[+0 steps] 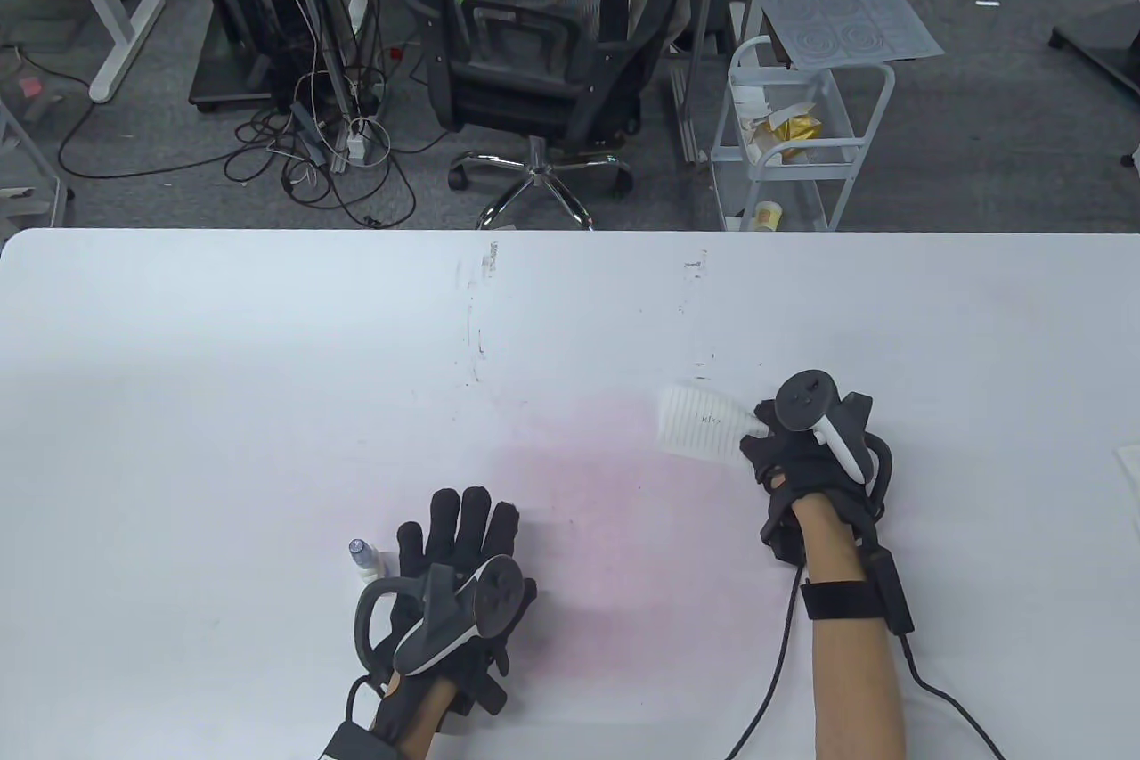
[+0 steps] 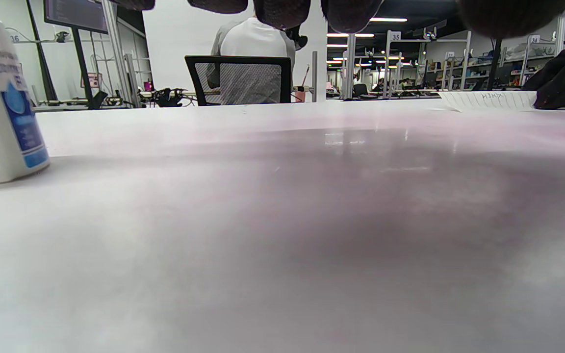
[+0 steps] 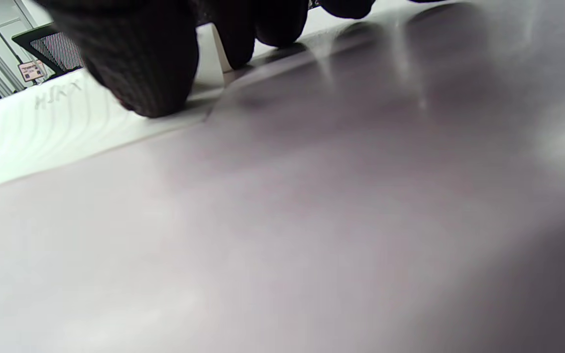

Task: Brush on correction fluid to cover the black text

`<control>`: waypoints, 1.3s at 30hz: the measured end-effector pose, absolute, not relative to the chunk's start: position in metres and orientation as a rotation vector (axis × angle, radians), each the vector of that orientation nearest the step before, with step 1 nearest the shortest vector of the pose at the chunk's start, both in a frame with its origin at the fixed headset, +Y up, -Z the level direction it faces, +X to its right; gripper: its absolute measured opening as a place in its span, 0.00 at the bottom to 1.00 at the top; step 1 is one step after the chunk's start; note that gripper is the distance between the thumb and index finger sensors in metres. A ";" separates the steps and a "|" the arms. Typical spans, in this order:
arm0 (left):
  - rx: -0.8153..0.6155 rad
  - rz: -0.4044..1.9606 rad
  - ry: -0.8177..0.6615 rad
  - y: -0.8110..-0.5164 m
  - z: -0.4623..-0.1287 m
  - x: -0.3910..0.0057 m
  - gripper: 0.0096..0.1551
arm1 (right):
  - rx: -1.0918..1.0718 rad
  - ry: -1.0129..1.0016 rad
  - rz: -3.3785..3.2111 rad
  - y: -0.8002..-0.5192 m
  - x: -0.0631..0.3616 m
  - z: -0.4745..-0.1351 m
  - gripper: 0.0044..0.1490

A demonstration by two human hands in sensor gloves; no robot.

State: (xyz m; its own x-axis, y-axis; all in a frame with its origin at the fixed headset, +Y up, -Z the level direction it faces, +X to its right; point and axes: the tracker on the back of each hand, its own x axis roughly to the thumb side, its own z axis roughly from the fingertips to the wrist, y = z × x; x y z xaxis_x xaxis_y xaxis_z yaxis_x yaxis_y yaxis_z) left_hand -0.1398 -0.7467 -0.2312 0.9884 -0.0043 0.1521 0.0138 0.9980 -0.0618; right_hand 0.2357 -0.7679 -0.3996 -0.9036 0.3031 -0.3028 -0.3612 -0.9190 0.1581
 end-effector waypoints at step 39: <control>-0.035 -0.002 -0.155 -0.745 -0.232 -0.142 0.47 | 0.109 -0.208 2.447 -0.679 0.205 -0.286 0.23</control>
State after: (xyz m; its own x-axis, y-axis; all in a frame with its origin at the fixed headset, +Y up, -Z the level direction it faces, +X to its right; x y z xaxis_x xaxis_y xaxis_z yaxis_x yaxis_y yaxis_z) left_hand -0.1420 -0.7448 -0.2320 0.9880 0.0007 0.1547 0.0048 0.9994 -0.0350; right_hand 0.2052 -0.6793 -0.2857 -0.7719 0.6220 0.1314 -0.6352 -0.7627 -0.1216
